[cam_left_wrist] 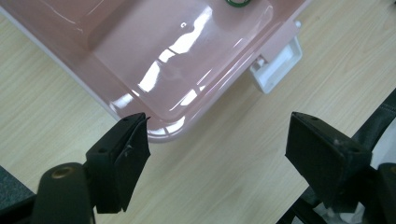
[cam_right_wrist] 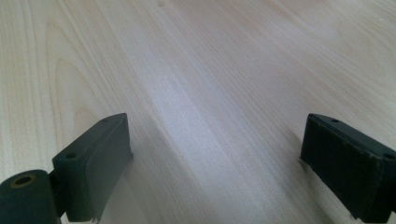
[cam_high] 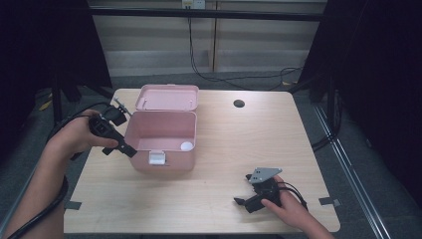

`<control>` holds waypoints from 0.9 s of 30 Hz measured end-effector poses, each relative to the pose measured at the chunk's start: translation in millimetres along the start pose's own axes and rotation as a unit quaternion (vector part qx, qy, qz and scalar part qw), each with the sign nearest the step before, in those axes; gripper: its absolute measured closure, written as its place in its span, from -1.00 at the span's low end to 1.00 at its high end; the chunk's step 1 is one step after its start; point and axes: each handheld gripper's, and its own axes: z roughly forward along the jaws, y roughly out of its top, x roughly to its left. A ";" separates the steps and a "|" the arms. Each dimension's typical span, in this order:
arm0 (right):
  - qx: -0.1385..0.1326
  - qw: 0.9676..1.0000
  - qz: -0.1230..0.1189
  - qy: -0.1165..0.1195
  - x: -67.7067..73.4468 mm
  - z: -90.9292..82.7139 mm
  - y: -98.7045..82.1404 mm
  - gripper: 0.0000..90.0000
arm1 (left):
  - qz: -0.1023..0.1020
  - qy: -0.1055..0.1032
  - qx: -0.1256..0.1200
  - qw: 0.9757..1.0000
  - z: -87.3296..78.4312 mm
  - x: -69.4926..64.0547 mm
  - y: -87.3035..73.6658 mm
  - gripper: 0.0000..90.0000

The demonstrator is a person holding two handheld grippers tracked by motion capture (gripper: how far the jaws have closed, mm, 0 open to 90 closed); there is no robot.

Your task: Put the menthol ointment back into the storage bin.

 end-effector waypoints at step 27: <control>0.002 1.000 0.001 0.002 0.2 -0.1 -0.1 -0.82 | -0.002 -0.010 0.000 1.000 53.4 -3.5 -48.8 -0.53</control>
